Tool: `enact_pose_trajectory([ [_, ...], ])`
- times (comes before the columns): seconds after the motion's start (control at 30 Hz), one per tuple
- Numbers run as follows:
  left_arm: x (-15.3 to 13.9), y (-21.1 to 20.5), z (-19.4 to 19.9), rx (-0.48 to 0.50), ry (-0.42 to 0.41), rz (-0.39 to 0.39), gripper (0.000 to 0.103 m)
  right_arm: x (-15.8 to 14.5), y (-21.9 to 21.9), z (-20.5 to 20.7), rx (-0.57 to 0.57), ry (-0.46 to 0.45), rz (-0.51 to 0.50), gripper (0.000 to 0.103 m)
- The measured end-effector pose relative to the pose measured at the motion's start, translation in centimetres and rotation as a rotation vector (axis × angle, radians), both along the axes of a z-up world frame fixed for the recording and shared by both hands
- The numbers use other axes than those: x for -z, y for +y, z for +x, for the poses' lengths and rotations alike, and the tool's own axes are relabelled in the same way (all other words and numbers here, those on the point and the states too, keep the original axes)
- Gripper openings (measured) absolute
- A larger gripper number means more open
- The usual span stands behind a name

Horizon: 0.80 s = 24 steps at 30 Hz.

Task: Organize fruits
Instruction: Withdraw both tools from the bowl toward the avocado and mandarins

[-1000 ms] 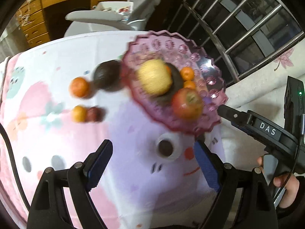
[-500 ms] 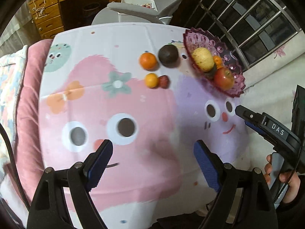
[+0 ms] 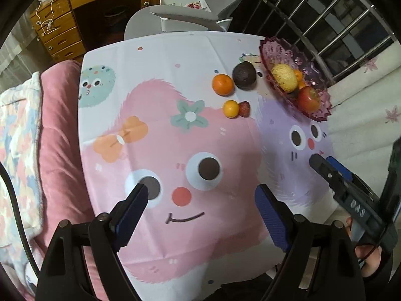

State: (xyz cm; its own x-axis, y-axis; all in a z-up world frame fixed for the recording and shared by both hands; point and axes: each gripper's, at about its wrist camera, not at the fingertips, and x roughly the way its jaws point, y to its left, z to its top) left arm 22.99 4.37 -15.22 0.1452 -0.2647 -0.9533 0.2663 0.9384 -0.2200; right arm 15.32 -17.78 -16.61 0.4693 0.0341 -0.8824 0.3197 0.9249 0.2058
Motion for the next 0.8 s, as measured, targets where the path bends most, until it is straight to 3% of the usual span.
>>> enact_pose_trajectory([
  [0.43, 0.6, -4.0, 6.9, 0.099, 0.034, 0.075, 0.086, 1.4, 1.9, 3.7, -0.310, -0.055, -0.211, 0.070],
  [0.8, 6.4, -10.0, 14.7, 0.121, 0.104, 0.074, 0.086, 4.8, 0.7, 7.6, -0.548, -0.043, -0.298, 0.070],
])
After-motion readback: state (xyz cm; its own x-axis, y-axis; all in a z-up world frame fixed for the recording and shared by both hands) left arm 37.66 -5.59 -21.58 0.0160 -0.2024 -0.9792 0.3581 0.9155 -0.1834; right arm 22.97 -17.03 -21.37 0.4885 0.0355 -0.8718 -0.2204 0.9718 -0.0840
